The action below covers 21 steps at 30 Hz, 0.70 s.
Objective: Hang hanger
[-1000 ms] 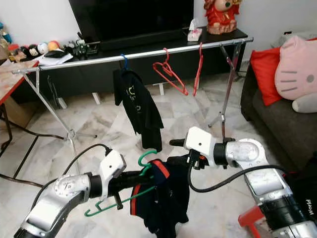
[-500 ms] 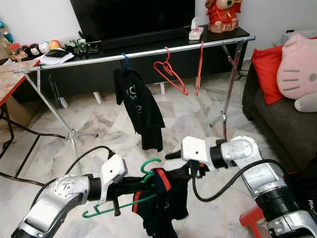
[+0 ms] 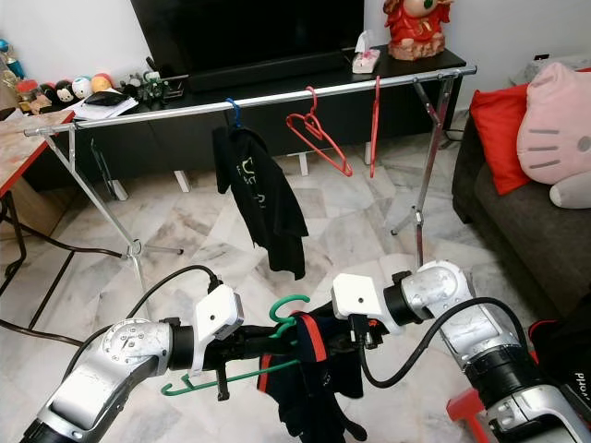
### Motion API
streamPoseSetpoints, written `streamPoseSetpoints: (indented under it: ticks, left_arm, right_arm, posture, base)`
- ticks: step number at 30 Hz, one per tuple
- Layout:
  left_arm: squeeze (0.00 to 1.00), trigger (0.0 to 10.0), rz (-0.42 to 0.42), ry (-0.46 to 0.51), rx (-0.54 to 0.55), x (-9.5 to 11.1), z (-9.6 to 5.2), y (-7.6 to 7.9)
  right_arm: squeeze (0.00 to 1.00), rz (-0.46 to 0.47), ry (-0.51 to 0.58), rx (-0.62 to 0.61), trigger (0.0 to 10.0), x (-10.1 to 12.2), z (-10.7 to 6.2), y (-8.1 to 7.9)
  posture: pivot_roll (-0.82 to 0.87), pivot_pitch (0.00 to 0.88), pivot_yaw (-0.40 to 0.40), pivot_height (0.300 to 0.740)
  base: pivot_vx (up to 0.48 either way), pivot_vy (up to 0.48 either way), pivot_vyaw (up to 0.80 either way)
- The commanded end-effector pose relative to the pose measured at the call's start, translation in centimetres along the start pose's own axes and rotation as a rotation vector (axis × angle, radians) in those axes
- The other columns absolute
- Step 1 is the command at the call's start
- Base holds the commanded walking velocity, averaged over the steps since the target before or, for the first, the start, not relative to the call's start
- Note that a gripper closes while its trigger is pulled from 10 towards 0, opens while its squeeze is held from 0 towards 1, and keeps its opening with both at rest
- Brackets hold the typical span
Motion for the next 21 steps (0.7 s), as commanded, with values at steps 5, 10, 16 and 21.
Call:
streamPoseSetpoints:
  ticks: [5,10,16,21]
  left_arm:
    - [0.0,10.0,0.05,0.038,-0.013,1.39,0.02,0.05]
    - [0.0,10.0,0.054,0.039,-0.014,1.39,0.07,0.11]
    - [0.0,10.0,0.054,0.036,-0.017,1.37,0.06,0.14]
    - [0.0,10.0,0.054,0.03,-0.021,1.23,-0.01,0.22]
  right_arm:
    - [0.0,-0.025,0.036,0.028,2.9,0.83,0.65,0.25]
    - [0.0,-0.025,0.051,0.039,0.0,0.98,0.53,0.15]
    - [0.0,-0.03,0.061,0.064,0.0,1.14,0.66,-0.18]
    - [0.0,-0.042,0.066,0.078,0.0,1.33,0.68,-0.3]
  posture:
    - [-0.11,0.0,0.137,0.74]
    - [-0.11,0.0,0.137,0.74]
    - [-0.11,0.0,0.137,0.74]
    - [-0.11,0.0,0.138,0.74]
  base:
    - [0.0,0.0,0.0]
    - [0.0,0.0,0.0]
    - [0.0,0.0,0.0]
    - [0.0,0.0,0.0]
Point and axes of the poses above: a point about 5 cm out from each wrist's last joint towards the gripper, its own z axis pointing out of the wrist towards the gripper, its own x axis along the axis of the wrist's last joint, y = z × x, the point moved 5 cm from there along z, pointing out of the wrist towards the gripper, and after that the axes turned 6 degrees about -z, right-handed, at the moved point
